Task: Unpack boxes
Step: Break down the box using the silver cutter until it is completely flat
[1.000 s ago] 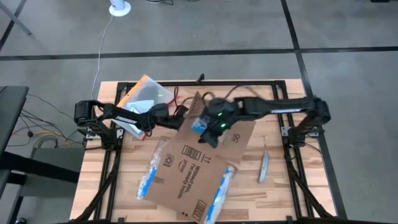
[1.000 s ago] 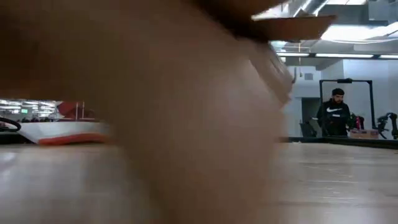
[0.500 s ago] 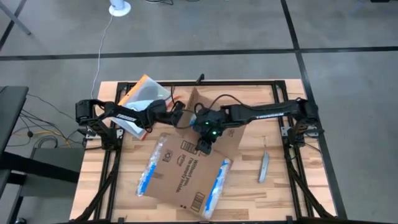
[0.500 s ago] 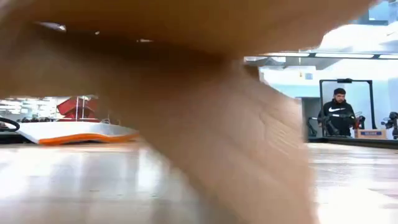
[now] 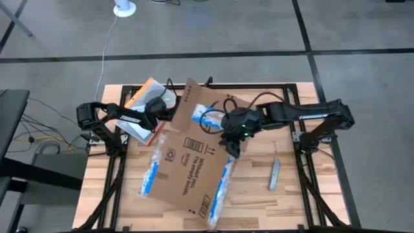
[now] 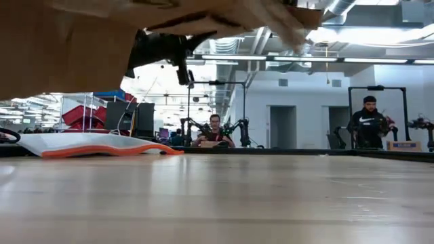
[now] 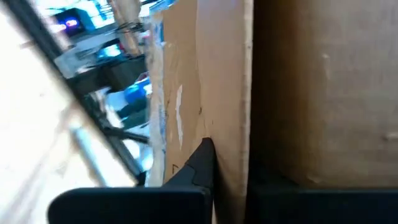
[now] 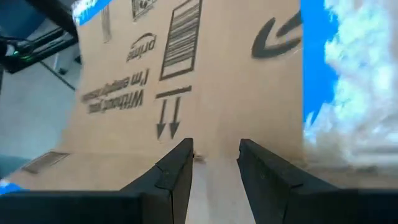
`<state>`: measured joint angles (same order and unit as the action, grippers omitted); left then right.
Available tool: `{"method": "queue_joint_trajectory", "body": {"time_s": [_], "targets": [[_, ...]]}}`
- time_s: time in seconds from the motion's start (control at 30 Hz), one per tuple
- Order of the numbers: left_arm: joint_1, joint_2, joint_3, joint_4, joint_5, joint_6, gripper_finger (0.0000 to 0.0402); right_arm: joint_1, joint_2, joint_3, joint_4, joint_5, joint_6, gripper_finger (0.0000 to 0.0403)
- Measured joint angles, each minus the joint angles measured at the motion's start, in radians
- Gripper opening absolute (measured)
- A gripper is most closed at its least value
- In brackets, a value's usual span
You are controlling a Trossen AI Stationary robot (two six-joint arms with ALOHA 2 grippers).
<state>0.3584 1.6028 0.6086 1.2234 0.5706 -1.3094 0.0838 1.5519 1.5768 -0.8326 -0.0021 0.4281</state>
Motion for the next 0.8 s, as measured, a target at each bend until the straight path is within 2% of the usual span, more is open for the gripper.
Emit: {"method": "queue_joint_trajectory", "body": {"time_s": [0.2, 0.43, 0.53, 0.67, 0.8], "targets": [[0.024, 0.0, -0.028, -0.253, 0.012, 0.13, 0.0, -0.019, 0.142, -0.001, 0.038, 0.005, -0.044, 0.0118], [0.041, 0.001, -0.115, -0.292, 0.004, 0.153, 0.0, -0.051, 0.33, -0.001, 0.131, -0.002, -0.06, 0.0118], [0.04, 0.002, -0.146, -0.341, -0.03, 0.16, 0.0002, -0.063, 0.399, -0.001, 0.171, -0.003, -0.064, 0.0118], [0.04, 0.002, -0.152, -0.437, -0.034, 0.252, 0.0023, -0.077, 0.462, 0.0, 0.178, -0.029, -0.085, 0.0118], [0.036, 0.002, -0.148, -0.514, 0.023, 0.355, 0.0064, -0.078, 0.496, 0.0, 0.18, -0.088, -0.119, 0.0118]]}}
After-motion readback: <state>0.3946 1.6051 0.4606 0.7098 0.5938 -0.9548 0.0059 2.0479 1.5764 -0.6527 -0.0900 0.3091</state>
